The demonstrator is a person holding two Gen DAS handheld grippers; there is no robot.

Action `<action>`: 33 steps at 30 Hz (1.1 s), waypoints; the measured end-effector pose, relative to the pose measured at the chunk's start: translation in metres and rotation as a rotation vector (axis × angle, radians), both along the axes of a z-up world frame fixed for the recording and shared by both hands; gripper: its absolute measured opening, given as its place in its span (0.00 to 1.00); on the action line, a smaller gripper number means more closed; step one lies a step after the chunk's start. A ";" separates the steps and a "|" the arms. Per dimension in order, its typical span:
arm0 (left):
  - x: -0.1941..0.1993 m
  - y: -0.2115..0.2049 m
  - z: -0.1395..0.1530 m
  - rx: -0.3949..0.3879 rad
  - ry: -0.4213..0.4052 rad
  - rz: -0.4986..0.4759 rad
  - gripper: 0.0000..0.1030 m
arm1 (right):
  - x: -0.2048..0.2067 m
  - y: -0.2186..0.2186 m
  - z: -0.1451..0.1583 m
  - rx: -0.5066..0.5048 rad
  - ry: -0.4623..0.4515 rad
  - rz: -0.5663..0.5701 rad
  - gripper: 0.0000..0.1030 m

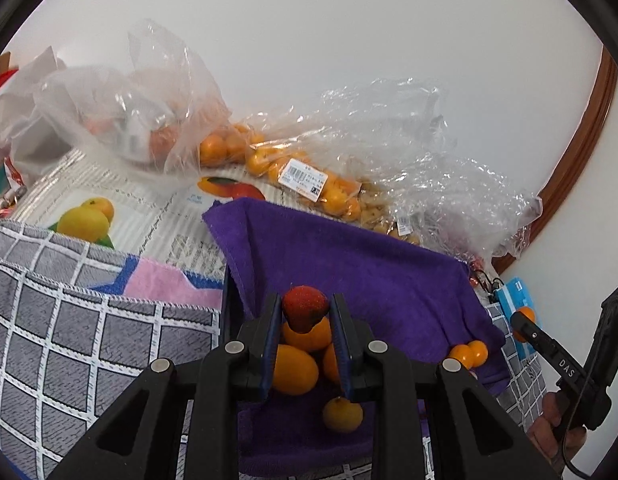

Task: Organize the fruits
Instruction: 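Lower the large orange and the red fruit onto the towel and open both tools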

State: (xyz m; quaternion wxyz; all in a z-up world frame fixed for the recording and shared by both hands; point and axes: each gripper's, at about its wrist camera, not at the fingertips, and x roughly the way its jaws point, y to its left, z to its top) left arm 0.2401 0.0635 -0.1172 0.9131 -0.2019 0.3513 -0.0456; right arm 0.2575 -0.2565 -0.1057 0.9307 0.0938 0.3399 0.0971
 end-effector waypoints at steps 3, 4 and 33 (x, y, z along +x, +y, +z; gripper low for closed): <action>-0.001 0.001 -0.007 -0.027 0.011 -0.004 0.23 | 0.001 0.002 -0.007 0.014 0.018 0.016 0.40; 0.000 0.002 -0.010 -0.047 0.017 -0.002 0.23 | 0.001 0.004 -0.010 0.008 0.024 0.022 0.40; -0.002 -0.015 -0.020 0.032 0.031 0.006 0.23 | -0.010 0.064 -0.033 -0.092 0.051 0.205 0.40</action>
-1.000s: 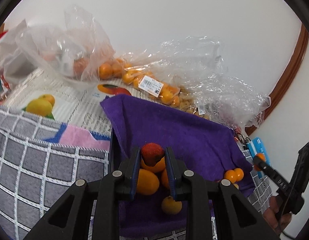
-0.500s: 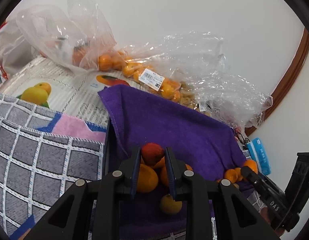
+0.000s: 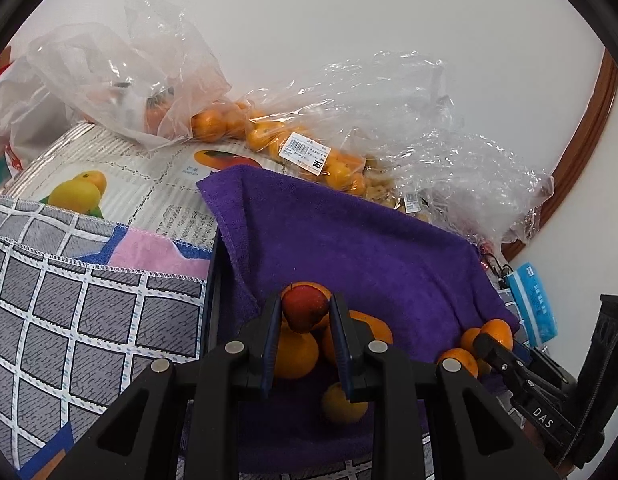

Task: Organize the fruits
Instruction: 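Lower the large orange and the red fruit onto the towel and open both tools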

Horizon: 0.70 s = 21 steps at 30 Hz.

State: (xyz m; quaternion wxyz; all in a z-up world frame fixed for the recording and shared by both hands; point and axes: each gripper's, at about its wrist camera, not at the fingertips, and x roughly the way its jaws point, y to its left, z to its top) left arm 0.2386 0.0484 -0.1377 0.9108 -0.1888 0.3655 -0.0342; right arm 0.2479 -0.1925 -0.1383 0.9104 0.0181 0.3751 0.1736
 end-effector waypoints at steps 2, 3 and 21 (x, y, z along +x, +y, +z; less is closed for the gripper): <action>0.000 -0.003 0.000 0.020 -0.004 0.001 0.23 | -0.001 0.002 0.000 -0.010 -0.005 0.003 0.40; 0.000 -0.006 0.000 0.039 -0.007 0.003 0.23 | -0.002 0.003 -0.001 -0.019 -0.010 0.004 0.40; 0.002 -0.022 0.000 0.118 -0.007 0.004 0.23 | -0.007 0.013 -0.003 -0.086 -0.047 0.010 0.40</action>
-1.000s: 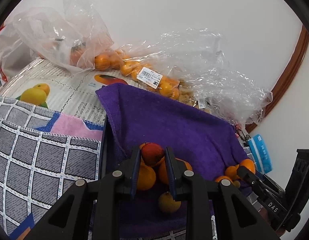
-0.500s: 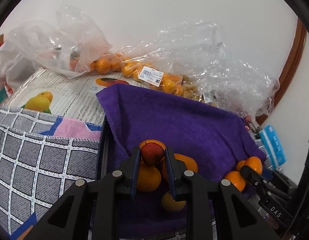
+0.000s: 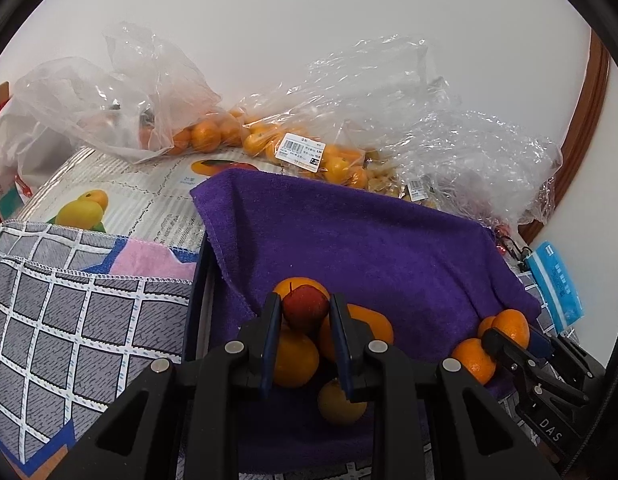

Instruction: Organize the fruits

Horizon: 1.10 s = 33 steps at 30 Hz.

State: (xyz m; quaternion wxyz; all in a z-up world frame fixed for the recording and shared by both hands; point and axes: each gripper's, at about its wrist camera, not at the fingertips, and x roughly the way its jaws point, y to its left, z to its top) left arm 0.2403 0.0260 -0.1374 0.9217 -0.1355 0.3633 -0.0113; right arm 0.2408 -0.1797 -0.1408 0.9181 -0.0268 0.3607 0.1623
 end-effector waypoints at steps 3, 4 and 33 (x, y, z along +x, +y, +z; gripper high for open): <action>-0.001 -0.001 0.000 -0.001 -0.001 -0.006 0.23 | 0.000 -0.001 0.000 0.001 0.001 -0.008 0.40; -0.001 -0.001 0.001 0.000 -0.001 -0.008 0.23 | 0.000 -0.002 0.000 0.002 0.001 -0.011 0.40; -0.103 -0.012 0.094 0.060 -0.082 -0.059 0.77 | -0.078 -0.015 0.091 -0.019 -0.013 -0.162 0.72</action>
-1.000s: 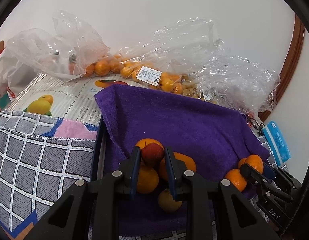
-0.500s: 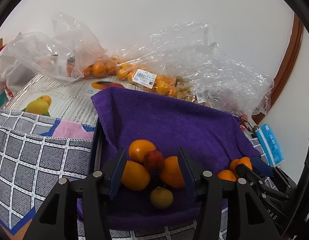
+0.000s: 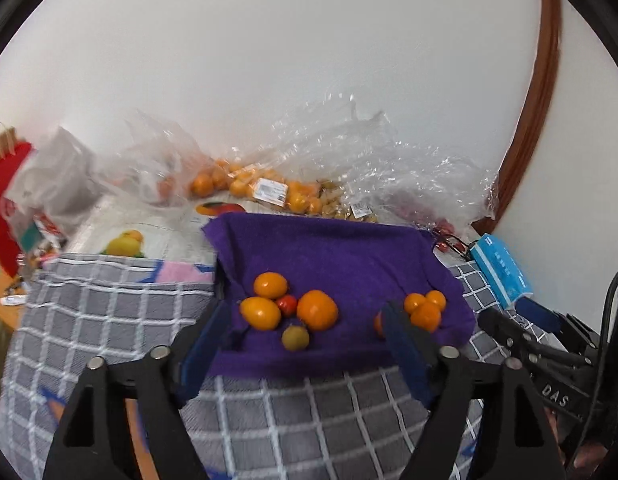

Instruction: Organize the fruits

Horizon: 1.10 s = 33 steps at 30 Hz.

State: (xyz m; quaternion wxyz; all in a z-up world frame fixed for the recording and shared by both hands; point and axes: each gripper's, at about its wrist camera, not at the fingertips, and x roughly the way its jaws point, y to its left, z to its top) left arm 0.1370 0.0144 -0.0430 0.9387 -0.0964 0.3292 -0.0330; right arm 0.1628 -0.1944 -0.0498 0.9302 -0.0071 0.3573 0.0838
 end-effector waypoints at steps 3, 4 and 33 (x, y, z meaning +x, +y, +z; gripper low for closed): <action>-0.033 0.001 0.012 0.022 -0.028 0.011 0.84 | -0.031 -0.001 0.009 0.026 0.005 -0.006 0.72; -0.044 0.001 0.016 0.026 -0.033 0.008 0.85 | -0.039 -0.003 0.011 0.039 0.014 -0.010 0.72; -0.135 -0.021 0.054 0.075 -0.089 0.019 0.94 | -0.154 -0.023 0.058 -0.012 -0.076 -0.127 0.99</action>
